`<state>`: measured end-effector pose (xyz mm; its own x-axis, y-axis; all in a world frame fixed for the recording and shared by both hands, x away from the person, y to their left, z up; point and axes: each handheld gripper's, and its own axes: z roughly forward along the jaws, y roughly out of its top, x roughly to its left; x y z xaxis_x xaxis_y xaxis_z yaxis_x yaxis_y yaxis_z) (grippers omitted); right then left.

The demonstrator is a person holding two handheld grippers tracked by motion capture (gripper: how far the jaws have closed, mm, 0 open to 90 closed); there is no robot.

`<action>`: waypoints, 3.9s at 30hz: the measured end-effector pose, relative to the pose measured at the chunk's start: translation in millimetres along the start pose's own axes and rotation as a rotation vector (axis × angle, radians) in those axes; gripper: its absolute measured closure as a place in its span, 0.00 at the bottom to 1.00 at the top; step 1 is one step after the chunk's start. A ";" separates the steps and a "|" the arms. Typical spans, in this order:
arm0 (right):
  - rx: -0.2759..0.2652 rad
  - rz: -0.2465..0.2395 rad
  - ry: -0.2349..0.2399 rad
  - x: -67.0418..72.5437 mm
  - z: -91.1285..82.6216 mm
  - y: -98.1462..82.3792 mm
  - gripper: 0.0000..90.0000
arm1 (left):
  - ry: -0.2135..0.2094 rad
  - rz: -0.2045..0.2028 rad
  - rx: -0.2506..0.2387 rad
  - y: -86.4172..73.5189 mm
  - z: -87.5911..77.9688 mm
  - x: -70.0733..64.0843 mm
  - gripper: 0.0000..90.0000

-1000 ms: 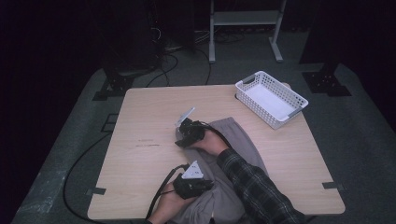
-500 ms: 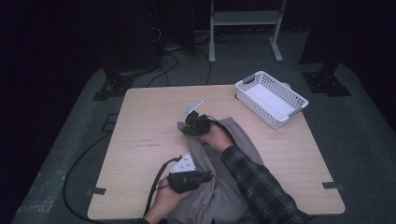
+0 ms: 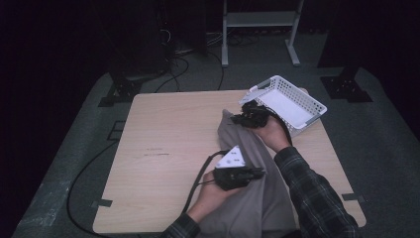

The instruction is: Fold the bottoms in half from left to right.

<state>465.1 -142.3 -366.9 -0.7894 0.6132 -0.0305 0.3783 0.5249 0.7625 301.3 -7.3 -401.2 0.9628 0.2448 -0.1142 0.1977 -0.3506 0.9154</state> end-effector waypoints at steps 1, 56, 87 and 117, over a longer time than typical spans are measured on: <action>0.008 0.017 -0.012 -5.7 -2.8 -6.1 0.96 | -0.003 -0.006 0.018 -1.4 11.1 -0.1 0.96; 0.080 0.053 0.023 68.4 -72.7 -166.9 0.46 | 0.190 -0.099 0.423 -82.4 -30.4 23.9 0.81; 0.042 0.078 0.102 59.5 -27.0 -115.7 0.53 | 0.336 -0.166 0.428 -98.2 -90.4 75.6 0.92; 0.157 0.164 -0.185 43.5 -46.3 -157.8 0.90 | 0.307 -0.197 0.426 -97.8 -89.7 77.2 0.92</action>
<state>348.7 -225.8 -458.5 -0.6152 0.7872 -0.0430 0.5755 0.4857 0.6580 339.8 127.1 -464.9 0.8150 0.5723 -0.0910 0.4866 -0.5905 0.6439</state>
